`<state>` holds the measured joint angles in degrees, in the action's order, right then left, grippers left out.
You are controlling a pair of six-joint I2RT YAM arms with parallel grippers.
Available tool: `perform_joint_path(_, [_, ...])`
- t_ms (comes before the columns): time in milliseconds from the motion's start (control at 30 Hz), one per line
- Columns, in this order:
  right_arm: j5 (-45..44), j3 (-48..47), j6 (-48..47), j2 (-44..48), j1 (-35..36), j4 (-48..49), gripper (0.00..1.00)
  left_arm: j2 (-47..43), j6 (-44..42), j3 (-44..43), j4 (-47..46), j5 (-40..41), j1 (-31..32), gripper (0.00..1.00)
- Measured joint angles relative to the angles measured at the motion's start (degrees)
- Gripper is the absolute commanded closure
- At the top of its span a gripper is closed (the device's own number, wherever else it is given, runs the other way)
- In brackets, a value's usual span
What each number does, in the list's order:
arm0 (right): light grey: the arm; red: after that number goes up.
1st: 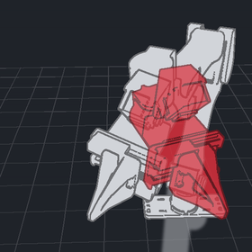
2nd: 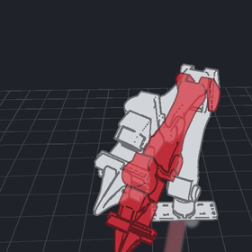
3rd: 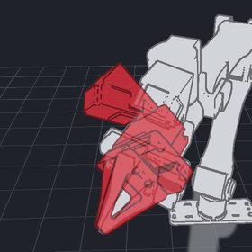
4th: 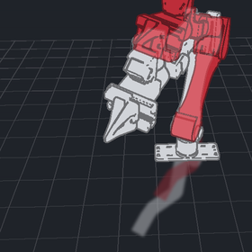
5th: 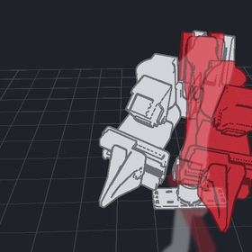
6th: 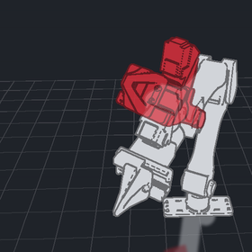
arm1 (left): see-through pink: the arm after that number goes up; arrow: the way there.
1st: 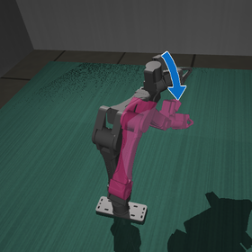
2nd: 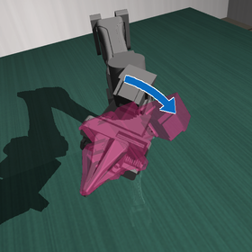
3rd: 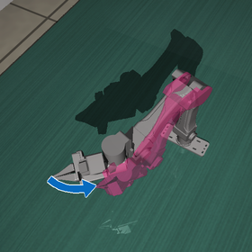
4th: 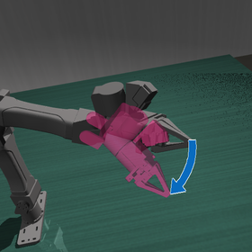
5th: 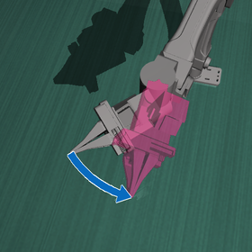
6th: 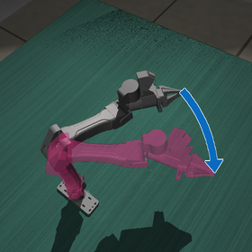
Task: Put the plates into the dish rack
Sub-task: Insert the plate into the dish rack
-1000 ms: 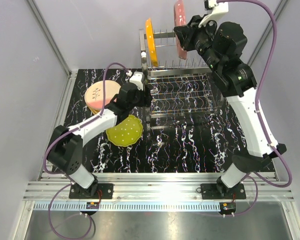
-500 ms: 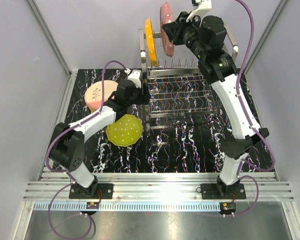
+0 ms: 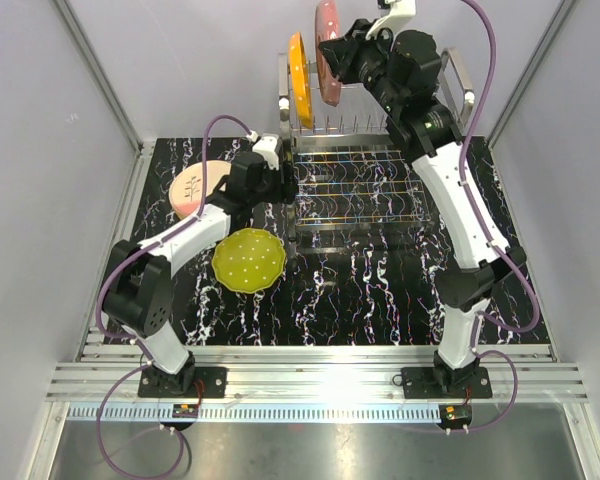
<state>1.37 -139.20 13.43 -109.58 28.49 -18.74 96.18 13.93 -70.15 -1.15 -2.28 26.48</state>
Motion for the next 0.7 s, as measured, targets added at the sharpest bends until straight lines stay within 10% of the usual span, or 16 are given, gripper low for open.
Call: perform_joint_path(700, [-3.5, -1.9, 2.8, -4.4, 0.0, 4.2, 1.00, -9.5, -1.5, 1.4, 3.9, -4.6, -1.0, 0.05])
